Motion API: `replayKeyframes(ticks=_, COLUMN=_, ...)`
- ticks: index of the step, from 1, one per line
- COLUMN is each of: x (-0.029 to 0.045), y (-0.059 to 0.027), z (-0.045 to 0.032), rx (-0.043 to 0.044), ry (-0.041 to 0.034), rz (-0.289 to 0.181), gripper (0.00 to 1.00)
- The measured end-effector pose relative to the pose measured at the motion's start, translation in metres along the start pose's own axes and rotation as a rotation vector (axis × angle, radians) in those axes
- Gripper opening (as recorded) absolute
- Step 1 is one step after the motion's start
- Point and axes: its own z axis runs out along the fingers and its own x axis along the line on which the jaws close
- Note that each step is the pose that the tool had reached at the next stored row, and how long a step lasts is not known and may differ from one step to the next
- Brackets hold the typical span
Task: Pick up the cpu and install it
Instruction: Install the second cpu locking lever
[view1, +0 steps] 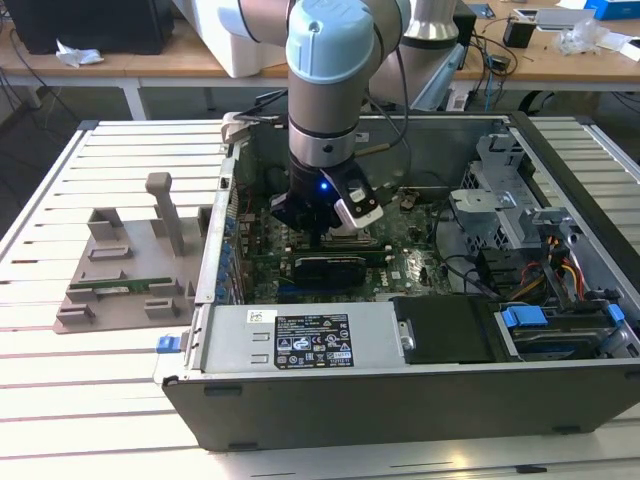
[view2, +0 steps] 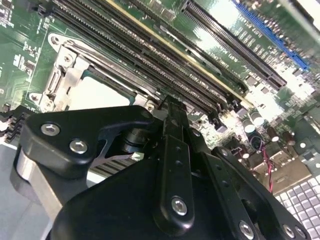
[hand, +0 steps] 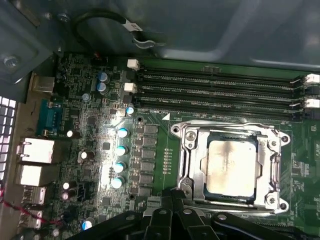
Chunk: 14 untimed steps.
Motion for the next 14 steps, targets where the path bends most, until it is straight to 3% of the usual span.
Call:
replayKeyframes(ticks=9, x=0.0001, y=-0.0003, z=0.0044, rx=-0.0002, ry=0.0011, rz=0.000, gripper=0.11)
replayKeyframes(ticks=11, x=0.0000, y=0.0017, z=-0.0030, rx=-0.0001, ry=-0.0003, rz=0.000, gripper=0.11)
replayKeyframes(ticks=14, x=-0.0105, y=0.0122, z=-0.0024, rx=0.0037, ry=0.0028, rz=0.000, gripper=0.11)
